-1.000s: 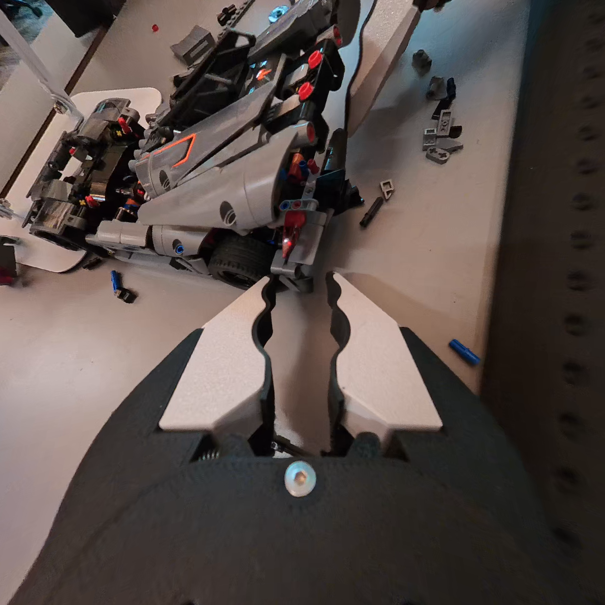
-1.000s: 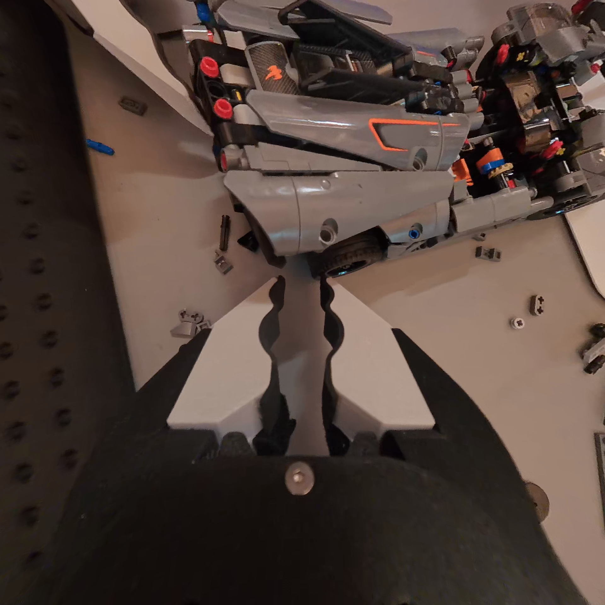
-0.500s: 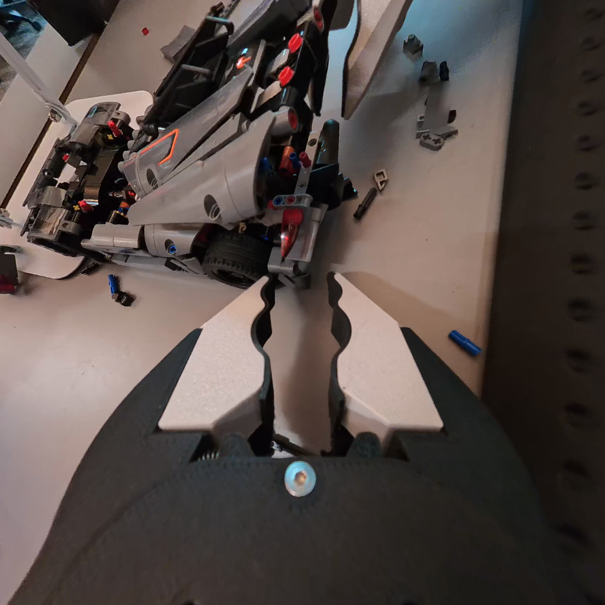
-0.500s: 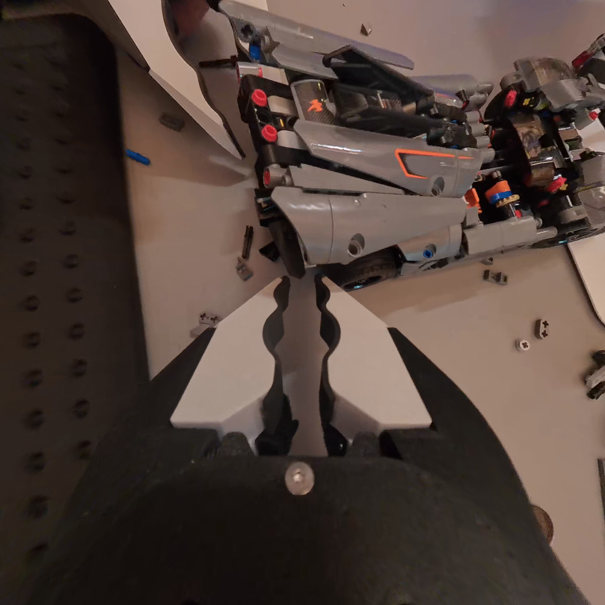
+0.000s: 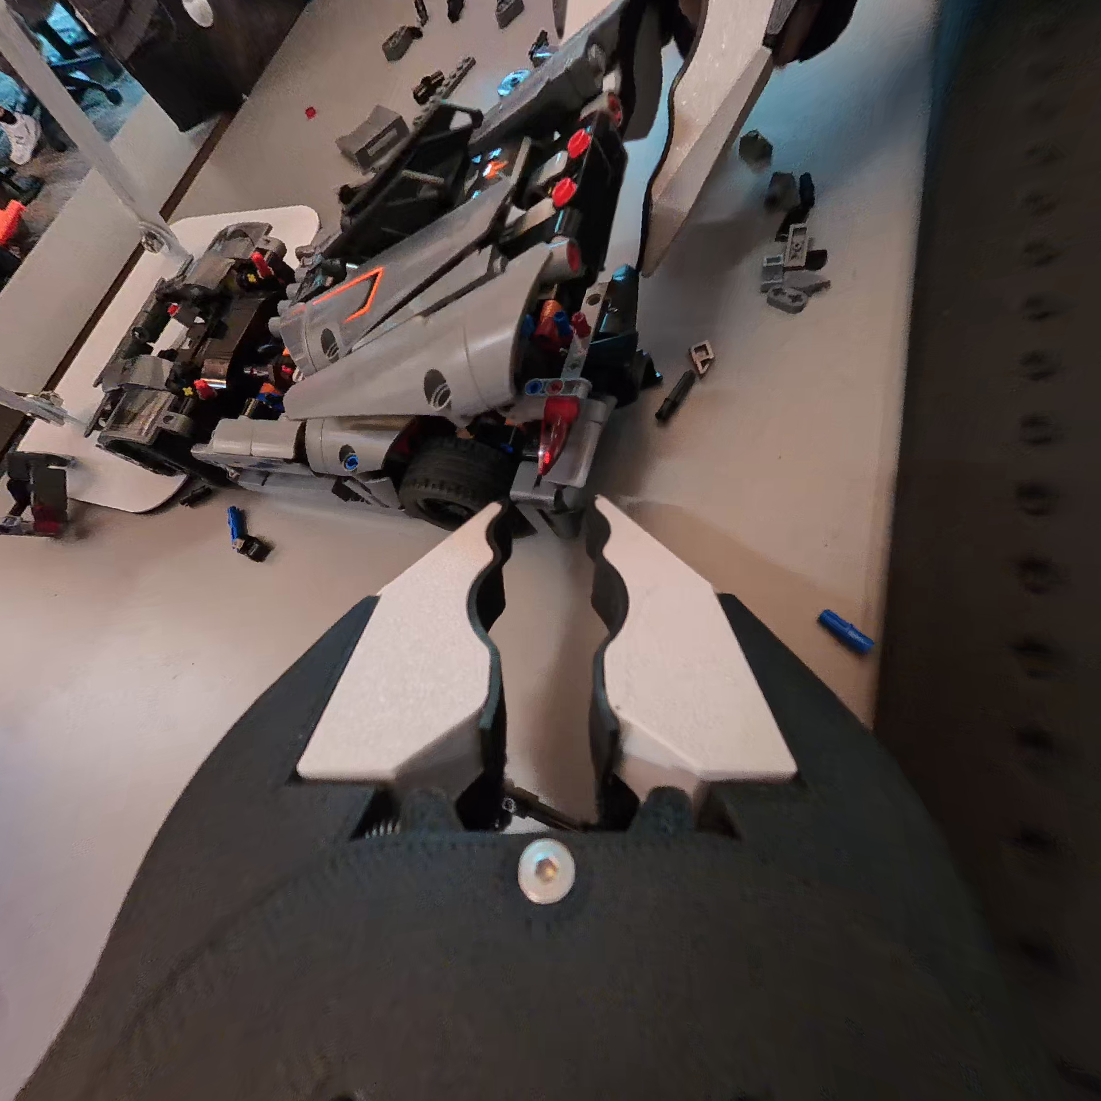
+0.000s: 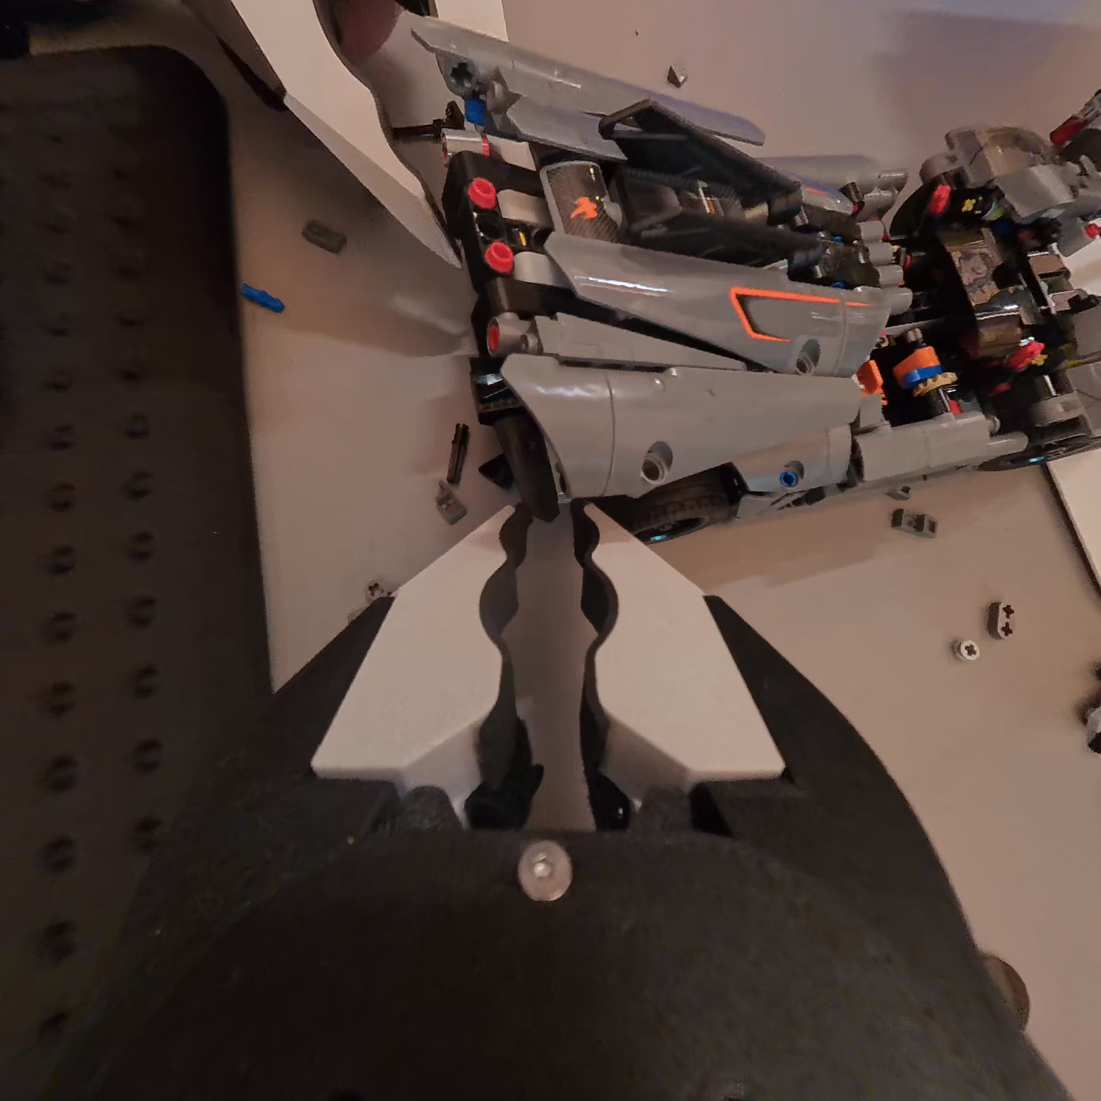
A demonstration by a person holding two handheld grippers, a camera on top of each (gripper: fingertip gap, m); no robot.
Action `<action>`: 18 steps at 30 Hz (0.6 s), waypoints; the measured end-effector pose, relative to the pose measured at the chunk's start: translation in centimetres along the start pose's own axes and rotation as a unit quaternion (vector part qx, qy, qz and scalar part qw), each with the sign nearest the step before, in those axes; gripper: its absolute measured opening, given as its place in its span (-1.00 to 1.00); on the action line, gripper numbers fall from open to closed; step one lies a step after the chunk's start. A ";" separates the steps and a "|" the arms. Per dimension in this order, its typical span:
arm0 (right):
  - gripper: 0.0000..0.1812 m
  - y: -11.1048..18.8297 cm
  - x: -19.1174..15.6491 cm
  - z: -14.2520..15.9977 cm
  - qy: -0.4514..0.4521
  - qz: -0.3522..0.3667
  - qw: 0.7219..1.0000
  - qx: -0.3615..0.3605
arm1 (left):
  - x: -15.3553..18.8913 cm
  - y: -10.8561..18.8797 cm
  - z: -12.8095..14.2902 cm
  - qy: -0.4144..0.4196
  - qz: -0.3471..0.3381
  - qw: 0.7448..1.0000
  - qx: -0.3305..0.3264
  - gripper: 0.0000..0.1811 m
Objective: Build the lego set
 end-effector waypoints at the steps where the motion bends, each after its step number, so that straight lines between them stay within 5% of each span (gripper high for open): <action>1: -0.87 0.0 0.0 0.0 0.001 0.002 1.000 -0.001 | 0.0 -0.1 0.0 -0.003 -0.002 1.000 -0.002 -0.77; 18: -0.79 -0.5 -0.1 -0.1 -0.001 -0.007 1.000 0.016 | 0.8 0.4 -0.9 -0.048 -0.032 0.998 0.004 -0.78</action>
Point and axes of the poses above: each gripper's, where its closed fingertips meet, y back along the fingers, z out of its underside, x = y × z across the jaws, the point moved 9 cm from there along y, back along the fingers, and after that the axes turned 8 degrees about -x, right-handed, at the moved point
